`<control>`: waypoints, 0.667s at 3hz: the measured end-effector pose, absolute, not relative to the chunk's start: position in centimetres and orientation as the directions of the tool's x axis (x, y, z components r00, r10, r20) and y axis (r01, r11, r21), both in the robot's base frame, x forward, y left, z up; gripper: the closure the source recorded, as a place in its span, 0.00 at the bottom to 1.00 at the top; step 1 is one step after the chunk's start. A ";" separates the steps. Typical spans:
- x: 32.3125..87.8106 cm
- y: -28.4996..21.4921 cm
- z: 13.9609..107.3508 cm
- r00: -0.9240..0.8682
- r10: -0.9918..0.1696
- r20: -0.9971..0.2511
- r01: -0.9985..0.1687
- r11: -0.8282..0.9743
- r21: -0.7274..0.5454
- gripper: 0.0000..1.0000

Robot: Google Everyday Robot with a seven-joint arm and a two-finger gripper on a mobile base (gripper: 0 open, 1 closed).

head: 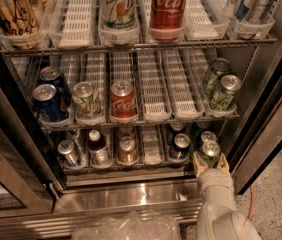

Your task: Pick green can from bottom shelf of fridge

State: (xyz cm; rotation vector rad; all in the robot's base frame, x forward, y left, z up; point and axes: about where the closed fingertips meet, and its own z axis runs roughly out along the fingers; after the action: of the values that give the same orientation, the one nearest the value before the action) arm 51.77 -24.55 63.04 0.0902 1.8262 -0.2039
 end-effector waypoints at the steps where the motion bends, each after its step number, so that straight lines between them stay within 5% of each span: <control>1: 51.8 -24.6 63.1 -0.262 -0.046 -0.964 0.169 0.981 -0.093 1.00; 2: 51.1 -24.0 62.3 -0.288 -0.041 -0.957 0.149 0.985 -0.087 1.00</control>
Offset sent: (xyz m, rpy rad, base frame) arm -0.0181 0.0127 -0.0168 0.0231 0.0658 0.0442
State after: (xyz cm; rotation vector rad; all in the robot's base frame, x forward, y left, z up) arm 51.09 -24.05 62.33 0.0780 1.8541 -0.1852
